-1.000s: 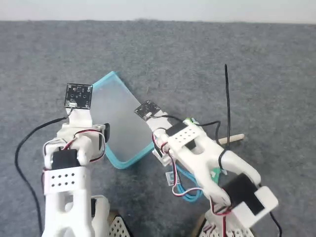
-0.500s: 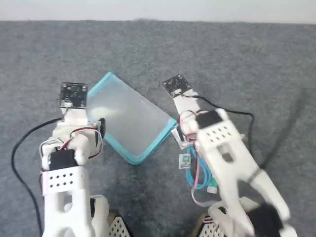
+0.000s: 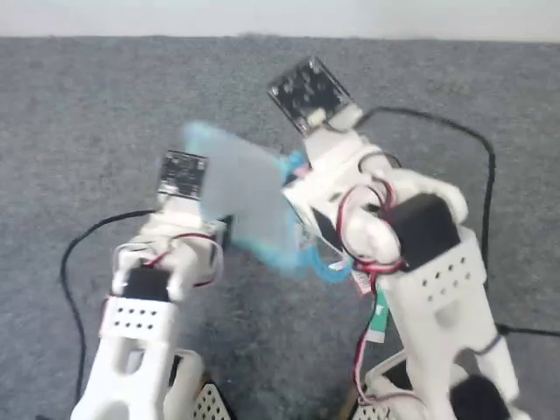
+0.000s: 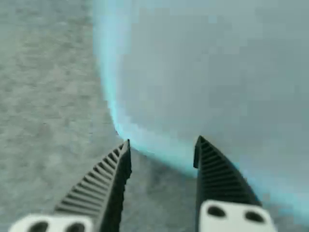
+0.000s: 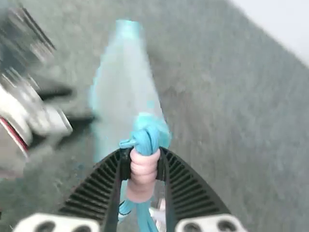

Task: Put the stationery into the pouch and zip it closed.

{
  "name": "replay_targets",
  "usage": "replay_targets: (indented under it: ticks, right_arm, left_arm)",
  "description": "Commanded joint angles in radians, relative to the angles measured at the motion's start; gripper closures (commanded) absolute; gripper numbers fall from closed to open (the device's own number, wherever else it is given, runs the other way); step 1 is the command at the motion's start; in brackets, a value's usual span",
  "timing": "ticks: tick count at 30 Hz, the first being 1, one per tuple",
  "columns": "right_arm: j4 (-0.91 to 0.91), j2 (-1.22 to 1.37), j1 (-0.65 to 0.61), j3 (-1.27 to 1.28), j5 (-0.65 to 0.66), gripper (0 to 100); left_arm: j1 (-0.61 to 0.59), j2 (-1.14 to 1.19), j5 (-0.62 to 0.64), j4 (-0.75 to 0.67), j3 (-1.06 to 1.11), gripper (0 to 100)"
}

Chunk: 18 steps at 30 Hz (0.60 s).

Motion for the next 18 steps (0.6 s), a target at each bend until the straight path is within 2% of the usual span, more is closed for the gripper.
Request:
replay_targets:
  ticks: [1, 5, 9, 13, 18]
  right_arm:
    - [0.104, 0.114, -0.051, -0.304, 0.032, 99.2]
    - [0.236, 0.2, -0.117, -0.446, 0.035, 99.2]
    - [0.22, 0.145, -0.13, -0.316, 0.04, 99.2]
    - [0.156, 0.053, -0.127, -0.049, 0.049, 99.1]
    - [-0.157, -0.153, -0.125, 0.474, 0.069, 99.1]
  left_arm:
    - [0.176, 0.006, 0.074, -0.087, -0.005, 80]
    - [0.238, 0.04, 0.094, -0.161, 0.004, 80]
    - [0.192, 0.083, 0.097, -0.186, -0.002, 80]
    - [0.089, 0.038, 0.094, -0.167, -0.008, 80]
    - [0.011, -0.097, 0.094, -0.074, -0.007, 80]
